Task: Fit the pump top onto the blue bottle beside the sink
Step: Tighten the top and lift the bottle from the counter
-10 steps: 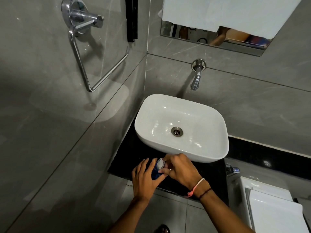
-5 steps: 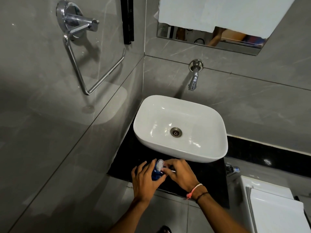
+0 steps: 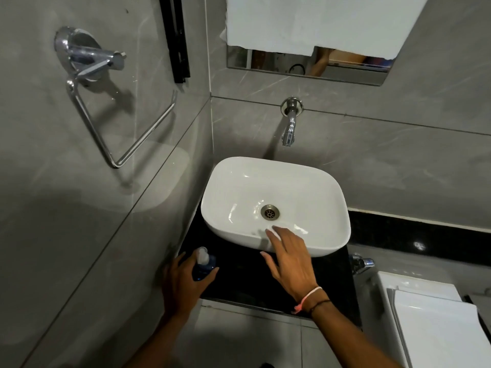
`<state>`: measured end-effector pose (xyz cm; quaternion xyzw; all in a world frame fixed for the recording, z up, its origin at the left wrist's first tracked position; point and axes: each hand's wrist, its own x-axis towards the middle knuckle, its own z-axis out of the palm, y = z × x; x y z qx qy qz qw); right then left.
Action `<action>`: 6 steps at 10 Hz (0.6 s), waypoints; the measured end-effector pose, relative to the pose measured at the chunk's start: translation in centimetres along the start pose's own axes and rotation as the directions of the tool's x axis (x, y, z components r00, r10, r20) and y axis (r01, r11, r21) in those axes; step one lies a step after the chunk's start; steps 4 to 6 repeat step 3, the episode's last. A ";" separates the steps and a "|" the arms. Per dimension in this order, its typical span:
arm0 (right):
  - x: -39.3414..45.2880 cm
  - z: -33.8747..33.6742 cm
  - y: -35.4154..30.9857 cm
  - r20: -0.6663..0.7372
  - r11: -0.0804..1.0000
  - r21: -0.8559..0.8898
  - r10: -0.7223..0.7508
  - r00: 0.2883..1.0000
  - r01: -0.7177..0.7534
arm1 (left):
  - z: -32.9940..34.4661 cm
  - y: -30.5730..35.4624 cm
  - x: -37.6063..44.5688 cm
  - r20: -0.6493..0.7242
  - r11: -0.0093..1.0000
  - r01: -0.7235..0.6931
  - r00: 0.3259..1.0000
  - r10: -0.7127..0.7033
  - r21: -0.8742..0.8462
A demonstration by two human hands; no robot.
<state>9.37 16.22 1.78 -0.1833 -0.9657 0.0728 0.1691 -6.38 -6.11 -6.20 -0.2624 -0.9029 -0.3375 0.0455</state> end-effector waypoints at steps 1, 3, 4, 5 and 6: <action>-0.8 -0.4 2.4 0.051 0.989 -0.092 0.120 0.992 -0.115 | -0.2 -1.1 0.8 -0.016 1.000 -0.005 1.000 0.005 0.008; -3.2 -0.2 4.9 0.150 0.963 -0.204 0.209 0.966 -0.176 | -0.7 -0.5 0.9 -0.041 1.000 0.003 0.999 -0.004 -0.007; -3.2 -0.2 4.9 0.150 0.963 -0.204 0.209 0.966 -0.176 | -0.7 -0.5 0.9 -0.041 1.000 0.003 0.999 -0.004 -0.007; -3.2 -0.2 4.9 0.150 0.963 -0.204 0.209 0.966 -0.176 | -0.7 -0.5 0.9 -0.041 1.000 0.003 0.999 -0.004 -0.007; -3.2 -0.2 4.9 0.150 0.963 -0.204 0.209 0.966 -0.176 | -0.7 -0.5 0.9 -0.041 1.000 0.003 0.999 -0.004 -0.007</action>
